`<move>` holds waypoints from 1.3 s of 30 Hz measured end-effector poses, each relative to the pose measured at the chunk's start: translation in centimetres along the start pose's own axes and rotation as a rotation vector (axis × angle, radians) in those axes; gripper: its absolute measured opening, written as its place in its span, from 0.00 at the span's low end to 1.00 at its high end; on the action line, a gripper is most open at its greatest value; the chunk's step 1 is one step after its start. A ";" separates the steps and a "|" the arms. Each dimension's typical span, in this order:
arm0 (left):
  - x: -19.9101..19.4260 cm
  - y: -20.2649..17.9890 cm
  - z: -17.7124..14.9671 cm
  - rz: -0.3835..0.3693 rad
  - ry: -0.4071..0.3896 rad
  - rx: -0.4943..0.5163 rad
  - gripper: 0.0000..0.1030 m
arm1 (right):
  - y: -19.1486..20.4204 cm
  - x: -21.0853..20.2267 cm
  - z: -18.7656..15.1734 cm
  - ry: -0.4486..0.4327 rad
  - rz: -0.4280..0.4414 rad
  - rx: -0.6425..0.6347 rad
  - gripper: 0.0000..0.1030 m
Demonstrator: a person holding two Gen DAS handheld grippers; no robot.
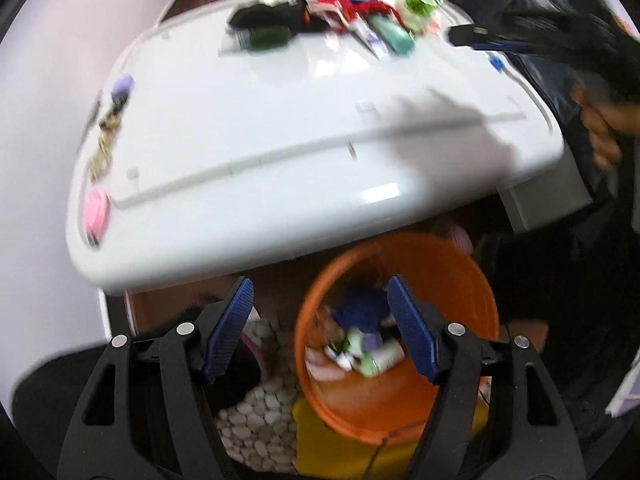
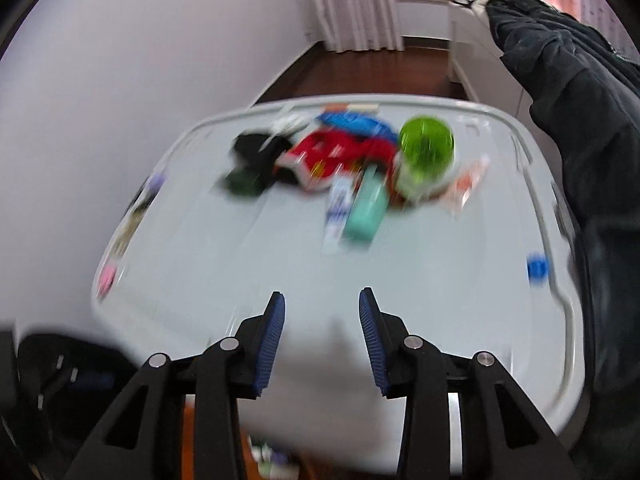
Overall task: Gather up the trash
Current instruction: 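Grasp the teal tube with the right tool while the left grasps the green glass bottle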
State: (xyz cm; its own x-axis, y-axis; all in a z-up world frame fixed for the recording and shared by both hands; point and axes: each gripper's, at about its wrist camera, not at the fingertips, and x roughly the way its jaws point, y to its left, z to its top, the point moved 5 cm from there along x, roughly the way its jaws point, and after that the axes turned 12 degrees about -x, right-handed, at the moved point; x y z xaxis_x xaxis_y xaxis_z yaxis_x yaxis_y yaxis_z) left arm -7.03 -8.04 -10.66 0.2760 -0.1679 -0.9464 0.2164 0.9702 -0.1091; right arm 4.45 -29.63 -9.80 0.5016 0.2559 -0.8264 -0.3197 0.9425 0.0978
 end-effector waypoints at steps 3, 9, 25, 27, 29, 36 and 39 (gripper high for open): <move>0.5 0.5 2.4 0.007 -0.021 -0.029 0.67 | -1.6 3.3 3.0 0.030 -0.037 0.047 0.38; 1.2 1.9 5.7 0.009 -0.047 -0.078 0.67 | -4.3 9.9 5.2 0.116 -0.108 0.170 0.39; 9.1 1.3 21.0 0.158 -0.162 0.094 0.67 | -1.6 0.1 1.2 -0.043 0.067 0.067 0.31; 10.5 1.3 22.4 0.130 -0.151 0.128 0.67 | -1.3 -1.5 -0.1 -0.066 0.084 0.059 0.31; 11.5 1.1 23.4 0.114 -0.158 0.171 0.67 | -1.1 -2.0 -0.4 -0.077 0.104 0.060 0.31; 12.8 2.0 25.8 -0.047 -0.173 0.181 0.43 | -0.6 -1.4 -0.9 -0.054 0.145 0.077 0.31; 12.5 2.2 25.4 0.048 -0.216 0.184 0.10 | -0.6 -1.0 -1.0 -0.047 0.141 0.087 0.31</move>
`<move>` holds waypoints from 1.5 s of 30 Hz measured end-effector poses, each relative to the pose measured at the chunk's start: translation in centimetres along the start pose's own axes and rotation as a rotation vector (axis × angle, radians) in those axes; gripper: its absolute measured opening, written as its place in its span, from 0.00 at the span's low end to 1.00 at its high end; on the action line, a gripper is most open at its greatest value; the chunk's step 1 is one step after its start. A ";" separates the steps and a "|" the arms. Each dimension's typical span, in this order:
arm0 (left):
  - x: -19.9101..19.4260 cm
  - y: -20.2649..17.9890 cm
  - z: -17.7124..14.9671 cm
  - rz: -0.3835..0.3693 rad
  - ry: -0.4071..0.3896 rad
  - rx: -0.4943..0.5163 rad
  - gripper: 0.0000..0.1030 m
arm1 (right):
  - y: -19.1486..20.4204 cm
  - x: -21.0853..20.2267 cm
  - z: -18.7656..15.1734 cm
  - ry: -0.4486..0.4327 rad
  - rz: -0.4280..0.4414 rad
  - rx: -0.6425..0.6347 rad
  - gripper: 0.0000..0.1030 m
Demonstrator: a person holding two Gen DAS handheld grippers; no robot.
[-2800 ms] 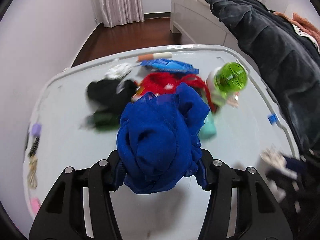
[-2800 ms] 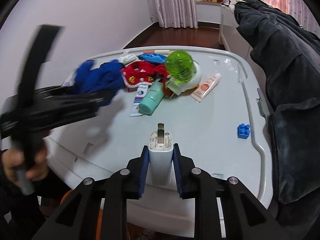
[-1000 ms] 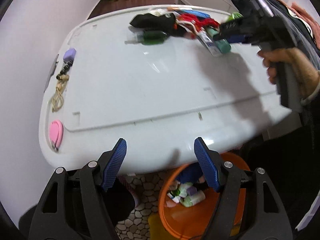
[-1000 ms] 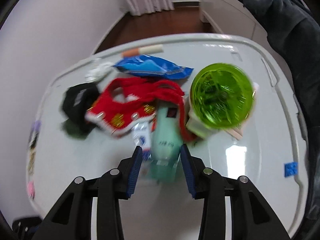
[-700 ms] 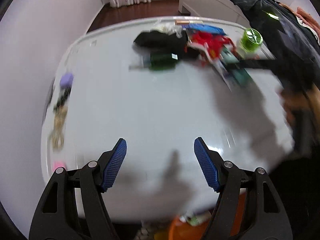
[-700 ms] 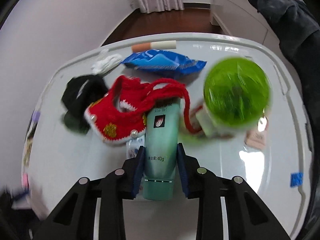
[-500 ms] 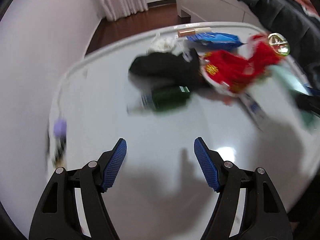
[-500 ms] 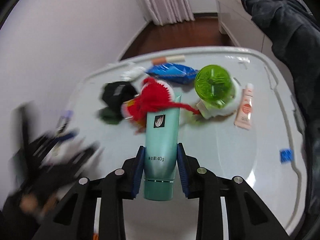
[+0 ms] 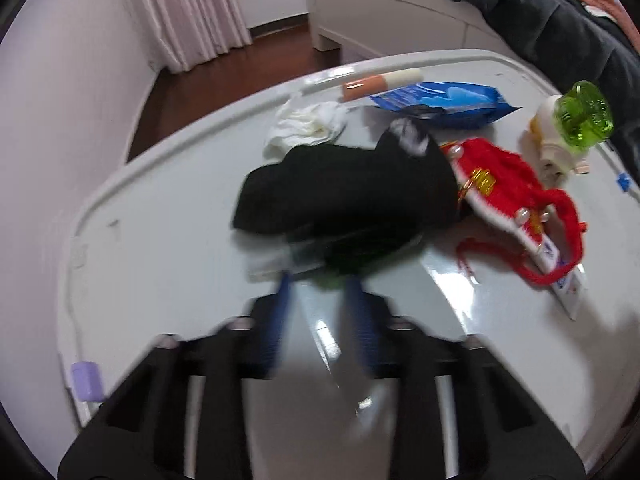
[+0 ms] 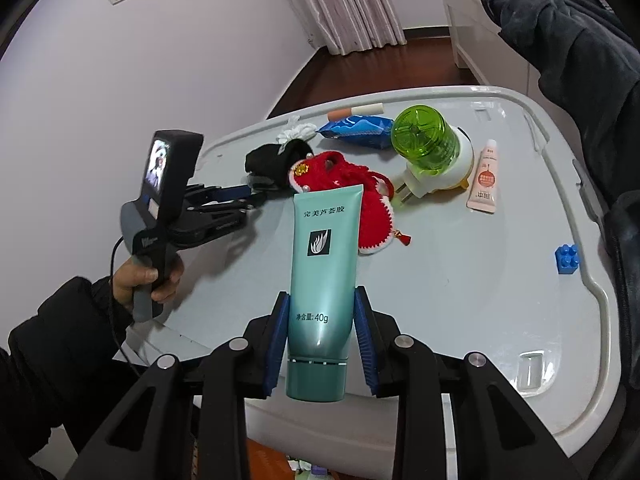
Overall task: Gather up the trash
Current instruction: 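Grasp the teal tube with the right tool while the left grasps the green glass bottle, then carry the teal tube and green bottle to the orange bin and open both tools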
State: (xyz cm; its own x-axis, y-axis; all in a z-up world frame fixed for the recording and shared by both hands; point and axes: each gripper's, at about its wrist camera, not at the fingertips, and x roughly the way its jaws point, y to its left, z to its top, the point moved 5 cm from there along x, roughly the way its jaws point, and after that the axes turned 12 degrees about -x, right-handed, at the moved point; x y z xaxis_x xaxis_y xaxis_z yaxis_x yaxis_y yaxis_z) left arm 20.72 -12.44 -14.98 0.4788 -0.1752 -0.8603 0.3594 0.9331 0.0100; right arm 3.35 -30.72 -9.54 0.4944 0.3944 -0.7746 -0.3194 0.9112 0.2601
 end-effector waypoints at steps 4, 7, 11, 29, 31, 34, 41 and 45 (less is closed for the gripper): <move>-0.1 0.2 -0.1 0.010 0.011 -0.026 0.00 | 0.6 0.4 0.1 0.001 0.003 -0.010 0.31; -1.1 0.1 -0.8 -0.043 0.015 -0.036 0.00 | 1.1 0.4 -0.2 0.004 0.005 -0.027 0.31; -2.0 -1.0 -1.4 -0.040 0.009 0.049 0.08 | 1.0 0.3 -0.4 0.006 0.016 -0.021 0.32; 2.1 -3.3 4.1 -0.127 -0.018 0.424 0.69 | 1.4 1.3 -0.1 0.027 0.041 -0.026 0.31; 1.6 -2.3 3.5 -0.160 0.008 0.365 0.66 | 1.6 1.3 0.0 0.023 0.044 -0.027 0.31; 0.9 -1.4 2.3 -0.181 0.024 0.288 0.56 | 1.7 1.2 0.1 0.020 0.041 -0.032 0.31; -1.7 -1.3 -2.3 -0.078 0.003 0.217 0.56 | 2.3 1.2 -0.1 0.024 0.008 -0.078 0.30; -3.4 0.0 -4.0 -0.082 0.038 0.026 0.55 | 2.5 0.7 -0.2 0.004 0.006 -0.082 0.30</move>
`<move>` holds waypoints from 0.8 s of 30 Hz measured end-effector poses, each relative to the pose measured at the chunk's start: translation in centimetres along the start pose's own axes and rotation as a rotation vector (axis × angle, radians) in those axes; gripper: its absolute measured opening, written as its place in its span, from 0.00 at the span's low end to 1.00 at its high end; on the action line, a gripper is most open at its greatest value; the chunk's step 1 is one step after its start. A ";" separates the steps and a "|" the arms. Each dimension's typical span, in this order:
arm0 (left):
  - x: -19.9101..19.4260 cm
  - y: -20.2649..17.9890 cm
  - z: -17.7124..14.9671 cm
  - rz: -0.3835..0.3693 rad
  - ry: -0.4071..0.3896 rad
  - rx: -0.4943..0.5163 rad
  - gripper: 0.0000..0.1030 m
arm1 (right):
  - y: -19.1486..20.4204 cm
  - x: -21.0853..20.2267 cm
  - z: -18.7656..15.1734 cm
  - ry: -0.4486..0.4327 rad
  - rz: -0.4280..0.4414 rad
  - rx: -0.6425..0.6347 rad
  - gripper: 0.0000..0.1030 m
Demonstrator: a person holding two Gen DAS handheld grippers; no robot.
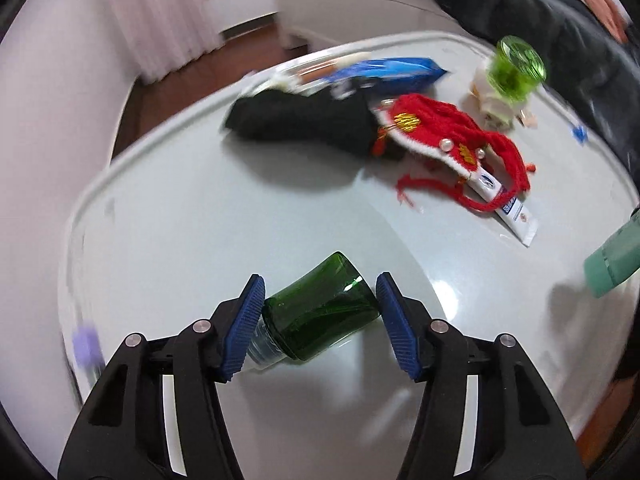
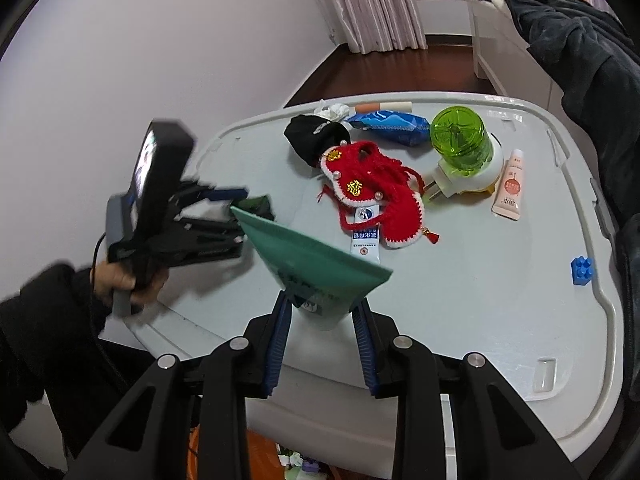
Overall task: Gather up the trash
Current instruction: 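Carry the teal tube and green bottle to the orange bin and open both tools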
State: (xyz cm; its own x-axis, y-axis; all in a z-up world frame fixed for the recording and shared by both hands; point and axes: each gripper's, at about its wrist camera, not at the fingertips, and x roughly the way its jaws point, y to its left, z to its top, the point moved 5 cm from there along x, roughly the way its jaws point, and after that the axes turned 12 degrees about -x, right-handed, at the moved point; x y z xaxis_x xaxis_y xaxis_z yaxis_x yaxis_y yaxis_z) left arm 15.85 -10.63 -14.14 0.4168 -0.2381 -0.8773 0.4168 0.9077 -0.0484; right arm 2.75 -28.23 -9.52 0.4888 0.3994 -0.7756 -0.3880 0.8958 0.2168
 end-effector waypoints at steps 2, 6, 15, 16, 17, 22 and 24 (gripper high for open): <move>-1.0 0.6 -0.8 0.009 0.003 -0.091 0.55 | -0.1 -0.4 0.0 -0.011 -0.001 0.006 0.30; -5.5 0.8 -1.8 0.010 -0.056 -0.148 0.55 | 0.7 -2.0 0.0 -0.040 -0.005 -0.007 0.30; -16.0 -4.9 -6.7 -0.041 -0.099 -0.085 0.55 | 6.2 -7.1 -3.0 -0.039 0.064 -0.073 0.30; -16.3 -5.9 -7.6 -0.052 -0.093 -0.077 0.55 | 6.7 -7.4 -3.6 -0.030 0.072 -0.079 0.30; -16.8 -6.7 -8.5 -0.062 -0.084 -0.067 0.55 | 7.4 -7.9 -4.4 -0.016 0.081 -0.091 0.30; -18.4 -9.9 -14.2 -0.130 -0.022 -0.055 0.56 | 9.4 -8.9 -8.4 0.062 0.099 -0.120 0.31; -17.7 -10.7 -16.2 -0.142 0.016 -0.047 0.64 | 10.0 -8.1 -10.4 0.111 0.110 -0.129 0.32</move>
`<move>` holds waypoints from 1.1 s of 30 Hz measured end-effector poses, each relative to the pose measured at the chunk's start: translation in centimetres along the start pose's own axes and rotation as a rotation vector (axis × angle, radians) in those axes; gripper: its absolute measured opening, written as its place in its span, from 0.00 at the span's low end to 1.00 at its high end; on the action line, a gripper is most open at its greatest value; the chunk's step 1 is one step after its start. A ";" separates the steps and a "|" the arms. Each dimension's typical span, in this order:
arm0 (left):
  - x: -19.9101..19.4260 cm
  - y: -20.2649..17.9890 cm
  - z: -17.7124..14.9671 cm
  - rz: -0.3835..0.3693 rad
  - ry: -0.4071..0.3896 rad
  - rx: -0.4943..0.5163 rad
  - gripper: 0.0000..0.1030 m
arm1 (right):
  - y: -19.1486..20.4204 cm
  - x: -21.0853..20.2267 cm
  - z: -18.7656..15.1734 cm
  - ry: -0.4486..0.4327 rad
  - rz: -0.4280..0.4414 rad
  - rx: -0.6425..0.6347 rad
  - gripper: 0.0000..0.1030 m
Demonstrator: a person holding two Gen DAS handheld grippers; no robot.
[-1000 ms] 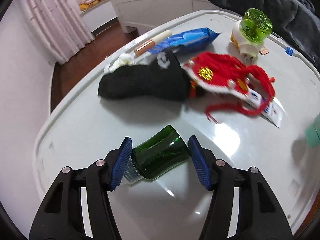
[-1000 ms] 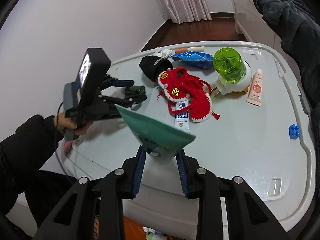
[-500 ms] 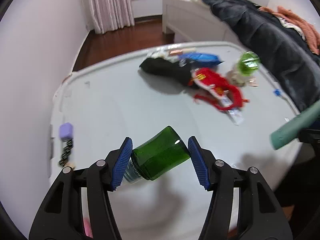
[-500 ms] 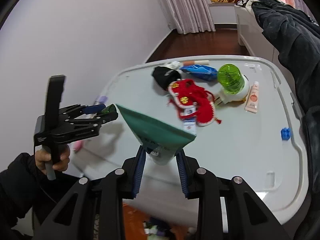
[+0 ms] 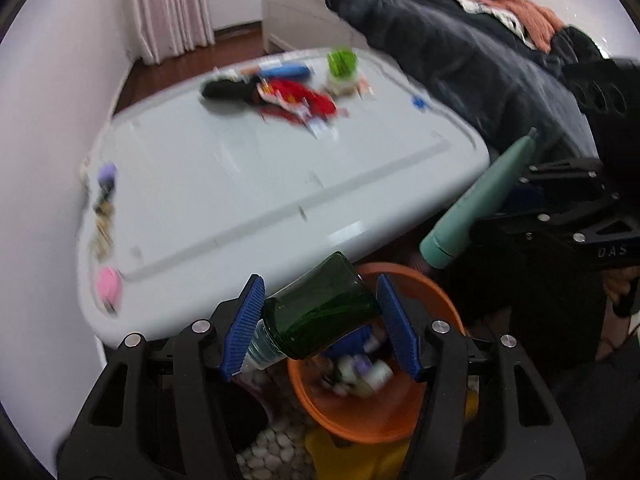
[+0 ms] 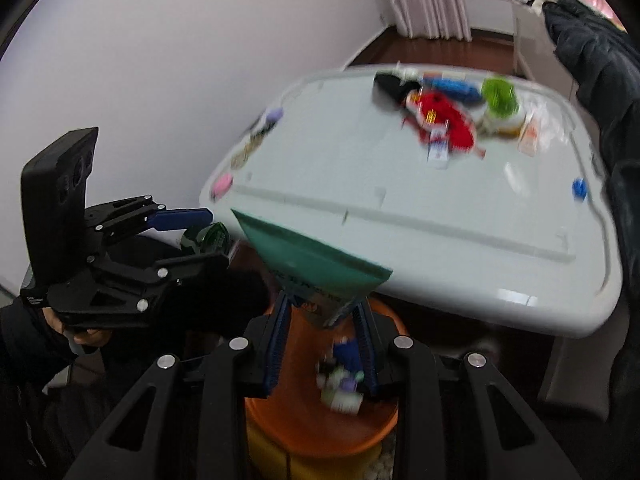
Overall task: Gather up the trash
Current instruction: 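Carry the teal tube and green bottle to the orange bin and open both tools, then grasp the red knit pouch with the right tool while the left grasps the black cloth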
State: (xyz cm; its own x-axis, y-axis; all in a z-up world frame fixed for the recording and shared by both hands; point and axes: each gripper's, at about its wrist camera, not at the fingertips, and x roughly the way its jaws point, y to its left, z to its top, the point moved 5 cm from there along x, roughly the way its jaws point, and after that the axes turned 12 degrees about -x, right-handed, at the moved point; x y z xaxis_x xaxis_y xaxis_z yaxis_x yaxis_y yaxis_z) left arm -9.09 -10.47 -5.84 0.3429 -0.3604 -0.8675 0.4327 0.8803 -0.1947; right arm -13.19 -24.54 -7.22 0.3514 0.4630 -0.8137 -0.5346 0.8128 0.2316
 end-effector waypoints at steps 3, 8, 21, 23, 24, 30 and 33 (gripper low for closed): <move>2.2 0.6 -2.4 0.011 0.056 -0.030 0.83 | 0.2 2.5 -2.2 0.070 -0.020 -0.019 0.55; 3.7 1.9 -3.4 -0.030 0.126 -0.112 0.83 | -1.3 2.2 -2.1 0.064 -0.041 0.014 0.55; 4.2 4.0 7.5 0.081 -0.052 -0.160 0.83 | -14.4 6.5 14.9 -0.043 -0.255 -0.065 0.58; 4.6 4.7 8.5 0.092 -0.067 -0.177 0.83 | -16.0 9.2 17.4 -0.026 -0.294 -0.094 0.60; 4.8 5.1 8.9 0.102 -0.072 -0.186 0.83 | -16.9 10.7 18.5 -0.009 -0.315 -0.104 0.62; 6.0 6.9 9.7 0.089 -0.058 -0.237 0.83 | -18.6 16.7 21.6 0.062 -0.415 -0.200 0.78; 6.4 7.2 9.6 0.092 -0.049 -0.248 0.83 | -18.2 18.3 21.2 0.129 -0.461 -0.268 0.33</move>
State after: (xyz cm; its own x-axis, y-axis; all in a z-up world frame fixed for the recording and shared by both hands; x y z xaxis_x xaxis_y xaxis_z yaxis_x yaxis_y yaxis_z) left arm 4.22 -9.38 -8.40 0.4135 -0.2847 -0.8648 0.1824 0.9565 -0.2277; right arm 19.30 -23.36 -15.05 0.5074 0.0187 -0.8615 -0.5302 0.7949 -0.2950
